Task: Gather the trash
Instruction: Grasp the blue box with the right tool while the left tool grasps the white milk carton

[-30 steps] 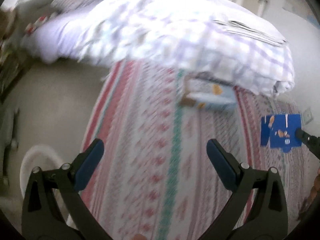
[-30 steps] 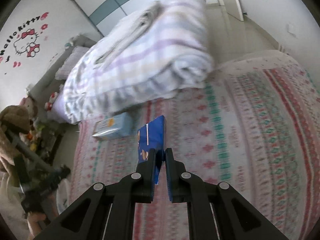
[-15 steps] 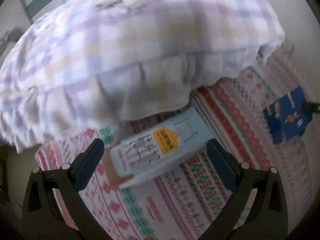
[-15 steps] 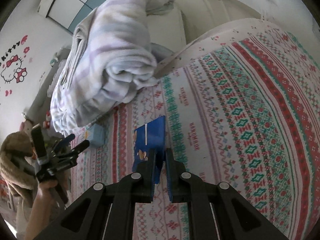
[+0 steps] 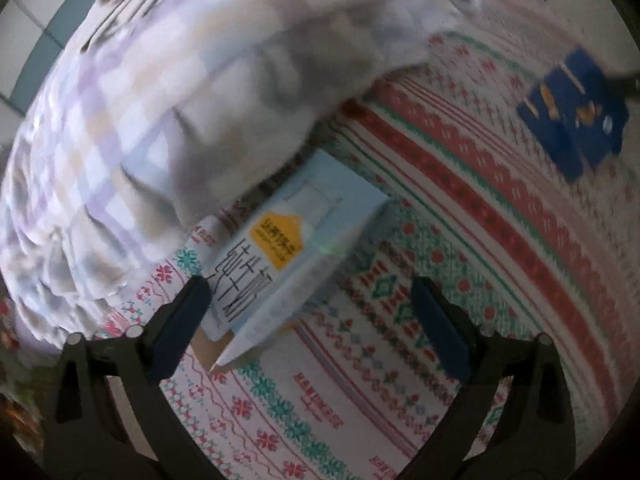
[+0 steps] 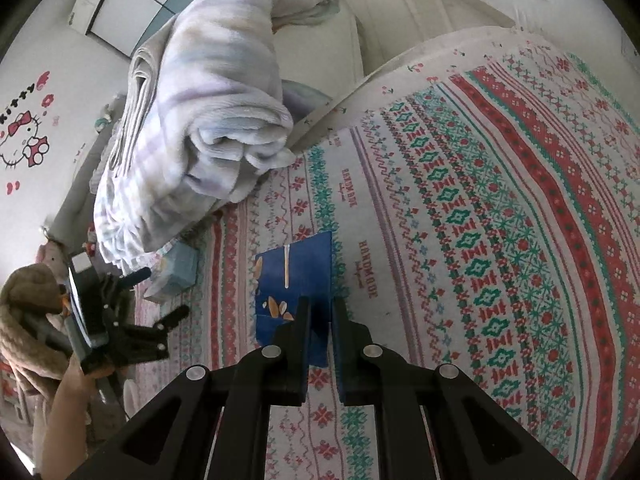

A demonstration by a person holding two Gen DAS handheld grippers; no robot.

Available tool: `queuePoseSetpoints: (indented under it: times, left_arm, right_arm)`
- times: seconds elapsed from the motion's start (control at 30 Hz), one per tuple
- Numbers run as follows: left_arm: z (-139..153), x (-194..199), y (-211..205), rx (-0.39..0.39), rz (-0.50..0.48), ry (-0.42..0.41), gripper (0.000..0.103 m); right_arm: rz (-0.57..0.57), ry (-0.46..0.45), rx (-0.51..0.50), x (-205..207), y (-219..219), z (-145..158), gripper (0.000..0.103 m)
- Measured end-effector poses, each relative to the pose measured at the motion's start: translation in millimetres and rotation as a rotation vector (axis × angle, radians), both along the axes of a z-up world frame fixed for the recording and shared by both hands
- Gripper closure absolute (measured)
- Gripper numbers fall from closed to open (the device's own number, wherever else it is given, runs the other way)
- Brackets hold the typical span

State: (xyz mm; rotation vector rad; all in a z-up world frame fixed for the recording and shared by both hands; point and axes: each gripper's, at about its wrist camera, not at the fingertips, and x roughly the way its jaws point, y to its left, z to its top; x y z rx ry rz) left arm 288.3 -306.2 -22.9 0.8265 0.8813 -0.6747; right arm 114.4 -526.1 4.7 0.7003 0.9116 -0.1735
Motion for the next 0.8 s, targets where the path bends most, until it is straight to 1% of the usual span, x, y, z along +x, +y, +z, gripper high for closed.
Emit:
queuePoseSetpoints:
  times: [0.07,0.1,0.2,0.3,0.4,0.43,0.47,0.53,0.6,0.7,0.8]
  left_arm:
    - [0.5,-1.9,-2.7,0.009,0.010,-0.008,0.006]
    - [0.3,-2.3,-6.0,0.014,0.030,-0.023,0.006]
    - [0.8,10.0,-5.8,0.010,0.074,-0.041,0.006]
    - [2.2,29.2,-0.6,-0.043,0.106,-0.018,0.006]
    - [2.6,40.4,5.1,-0.104,0.125,0.012,0.006]
    - [2.5,42.8,5.5,-0.137,0.132,0.020,0.011]
    - [3.4,43.6,6.4,-0.158,0.132,0.023,0.014]
    - [4.9,41.6,3.0,-0.191,0.120,0.004,0.021]
    - [6.4,37.2,1.2,-0.198,0.100,-0.007,0.026]
    - [11.3,19.7,-0.7,-0.193,0.082,-0.007,0.035]
    - [16.3,2.9,4.3,-0.205,0.095,0.034,0.036]
  right_arm:
    - [0.000,-0.002,0.001,-2.9,2.3,1.7,0.093]
    - [0.001,-0.001,0.002,-3.9,3.7,2.1,0.093]
    - [0.010,0.000,0.000,-5.5,5.1,2.7,0.093]
    - [0.028,0.001,-0.011,-5.9,5.8,2.9,0.093]
    - [0.031,0.006,-0.014,-5.2,4.8,0.8,0.093]
    - [0.030,0.009,-0.011,-3.8,4.0,-0.6,0.093]
    - [0.030,0.011,-0.007,-2.4,3.2,-2.2,0.093]
    - [0.033,0.017,-0.010,-0.4,2.9,-4.4,0.093]
    - [0.036,0.018,-0.013,0.8,2.8,-5.2,0.093]
    - [0.035,0.015,-0.013,0.7,1.9,-5.5,0.093]
    - [0.031,0.011,-0.011,0.0,3.1,-3.7,0.093]
